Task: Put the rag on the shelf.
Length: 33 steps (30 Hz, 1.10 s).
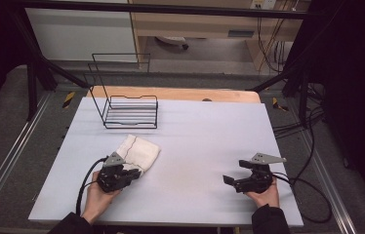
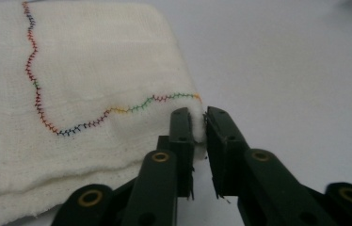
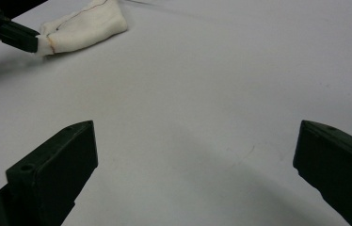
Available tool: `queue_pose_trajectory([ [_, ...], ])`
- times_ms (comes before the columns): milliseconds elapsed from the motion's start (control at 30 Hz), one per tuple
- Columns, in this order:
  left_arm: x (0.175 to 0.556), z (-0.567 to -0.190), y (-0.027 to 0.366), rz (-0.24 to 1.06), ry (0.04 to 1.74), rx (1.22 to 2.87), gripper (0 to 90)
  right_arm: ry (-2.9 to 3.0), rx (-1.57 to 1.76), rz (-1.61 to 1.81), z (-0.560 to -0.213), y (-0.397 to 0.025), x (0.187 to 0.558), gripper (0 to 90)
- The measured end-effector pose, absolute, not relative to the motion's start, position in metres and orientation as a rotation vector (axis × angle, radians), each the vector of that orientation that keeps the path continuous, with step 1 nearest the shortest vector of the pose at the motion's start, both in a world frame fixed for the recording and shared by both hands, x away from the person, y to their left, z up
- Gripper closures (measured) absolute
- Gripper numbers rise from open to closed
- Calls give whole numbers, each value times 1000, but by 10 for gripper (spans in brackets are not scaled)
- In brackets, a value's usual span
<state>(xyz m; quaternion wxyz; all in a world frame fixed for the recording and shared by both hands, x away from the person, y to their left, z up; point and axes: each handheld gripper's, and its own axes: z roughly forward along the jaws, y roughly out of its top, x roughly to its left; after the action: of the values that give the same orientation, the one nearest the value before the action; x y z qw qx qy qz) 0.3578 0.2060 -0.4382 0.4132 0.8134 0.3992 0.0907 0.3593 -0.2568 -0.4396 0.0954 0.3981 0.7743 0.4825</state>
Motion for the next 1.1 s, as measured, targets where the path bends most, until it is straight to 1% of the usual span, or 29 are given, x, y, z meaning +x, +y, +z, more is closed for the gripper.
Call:
queue_pose_trajectory([
  [67, 357, -433, 211, 234, 987, 2023, 703, 2297, 1178, 1429, -440, -257, 359, 9],
  [100, 356, -429, 214, 268, 977, 2019, 703, 2297, 1178, 1429, -440, -257, 359, 9],
  [133, 356, -425, 217, 298, 971, 2019, 666, 2296, 1177, 1430, -440, -257, 359, 9],
  [167, 357, -422, 222, 313, 978, 2012, 599, 2295, 1180, 1432, -439, -257, 359, 9],
  [200, 358, -420, 227, 342, 985, 2003, 571, 2295, 1178, 1431, -439, -257, 359, 9],
  [300, 371, -421, 251, 399, 1077, 1990, 454, 2297, 1177, 1430, -439, -256, 359, 9],
  [333, 371, -421, 251, 399, 1077, 1990, 440, 2298, 1174, 1428, -439, -257, 359, 9],
  [367, 378, -424, 262, 424, 1126, 2003, 416, 2297, 1179, 1429, -439, -256, 359, 9],
  [400, 378, -424, 262, 424, 1126, 2003, 379, 2296, 1174, 1430, -440, -256, 360, 9],
  [433, 381, -426, 267, 422, 1149, 2000, 363, 2296, 1174, 1430, -440, -256, 360, 9],
  [600, 391, -434, 282, 395, 1224, 1987, 375, 2299, 1177, 1429, -440, -255, 360, 8],
  [667, 393, -437, 281, 384, 1239, 1985, 421, 2302, 1173, 1427, -440, -255, 360, 9],
  [767, 396, -442, 278, 382, 1250, 2006, 447, 2304, 1176, 1425, -440, -255, 360, 8],
  [800, 397, -443, 277, 384, 1256, 2016, 466, 2305, 1170, 1424, -441, -255, 360, 8],
  [833, 398, -444, 277, 372, 1261, 2013, 505, 2307, 1167, 1421, -440, -255, 360, 8],
  [867, 398, -444, 277, 360, 1264, 2006, 505, 2307, 1167, 1421, -440, -255, 360, 8],
  [900, 398, -445, 277, 354, 1263, 2005, 550, 2303, 1173, 1424, -440, -254, 360, 8],
  [967, 398, -445, 276, 351, 1266, 2008, 555, 2303, 1173, 1424, -440, -254, 360, 8],
  [1000, 398, -446, 276, 341, 1266, 2005, 591, 2301, 1173, 1424, -440, -254, 360, 8],
  [1100, 399, -446, 276, 320, 1273, 2005, 613, 2303, 1172, 1423, -440, -254, 360, 8],
])
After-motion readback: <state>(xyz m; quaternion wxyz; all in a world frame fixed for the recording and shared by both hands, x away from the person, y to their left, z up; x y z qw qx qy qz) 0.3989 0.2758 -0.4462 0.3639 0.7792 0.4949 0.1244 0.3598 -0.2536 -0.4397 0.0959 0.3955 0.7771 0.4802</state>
